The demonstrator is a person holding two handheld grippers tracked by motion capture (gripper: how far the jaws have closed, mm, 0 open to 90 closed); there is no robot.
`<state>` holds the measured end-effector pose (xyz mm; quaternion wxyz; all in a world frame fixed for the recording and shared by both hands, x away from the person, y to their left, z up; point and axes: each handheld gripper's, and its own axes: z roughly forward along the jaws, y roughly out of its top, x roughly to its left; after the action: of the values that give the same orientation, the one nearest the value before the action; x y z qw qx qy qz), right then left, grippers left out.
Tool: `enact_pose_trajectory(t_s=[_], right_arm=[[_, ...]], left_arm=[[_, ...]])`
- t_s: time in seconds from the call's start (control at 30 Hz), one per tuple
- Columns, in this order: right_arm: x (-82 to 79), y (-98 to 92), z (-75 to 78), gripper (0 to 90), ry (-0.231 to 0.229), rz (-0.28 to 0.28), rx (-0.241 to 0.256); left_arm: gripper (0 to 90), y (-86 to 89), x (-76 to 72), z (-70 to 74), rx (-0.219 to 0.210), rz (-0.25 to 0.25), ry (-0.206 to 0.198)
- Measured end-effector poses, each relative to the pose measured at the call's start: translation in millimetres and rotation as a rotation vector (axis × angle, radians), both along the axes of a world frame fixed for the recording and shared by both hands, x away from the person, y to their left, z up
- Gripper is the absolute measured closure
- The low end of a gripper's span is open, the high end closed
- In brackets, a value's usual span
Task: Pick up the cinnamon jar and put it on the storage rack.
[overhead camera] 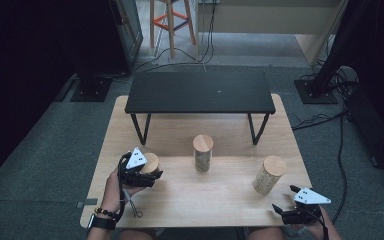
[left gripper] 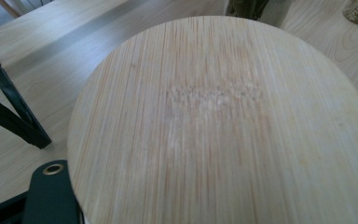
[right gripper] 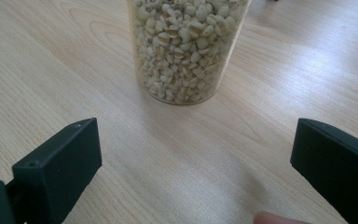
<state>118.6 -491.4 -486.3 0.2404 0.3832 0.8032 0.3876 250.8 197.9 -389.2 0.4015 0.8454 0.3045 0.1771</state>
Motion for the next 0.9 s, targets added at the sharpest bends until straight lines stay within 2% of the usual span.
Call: enact_pose_trajectory(t_s=[0.07,0.33,0.47,0.9], right_arm=[[0.1,0.0,0.1,1.5,0.001,-0.002,0.001],[0.3,0.1,0.1,1.5,0.0,-0.001,-0.001],[0.5,0.0,0.3,1.5,0.003,-0.002,-0.001],[1.4,0.0,0.4,1.4,0.006,0.002,-0.005]], left_arm=[[25.1,-2.1,3.0,4.7,0.007,0.0,0.011],[25.1,-4.7,6.9,14.4,0.005,-0.002,0.002],[25.2,-8.0,12.6,23.7,0.002,-0.003,0.012],[25.2,-15.5,21.3,42.9,0.004,-0.004,0.002]])
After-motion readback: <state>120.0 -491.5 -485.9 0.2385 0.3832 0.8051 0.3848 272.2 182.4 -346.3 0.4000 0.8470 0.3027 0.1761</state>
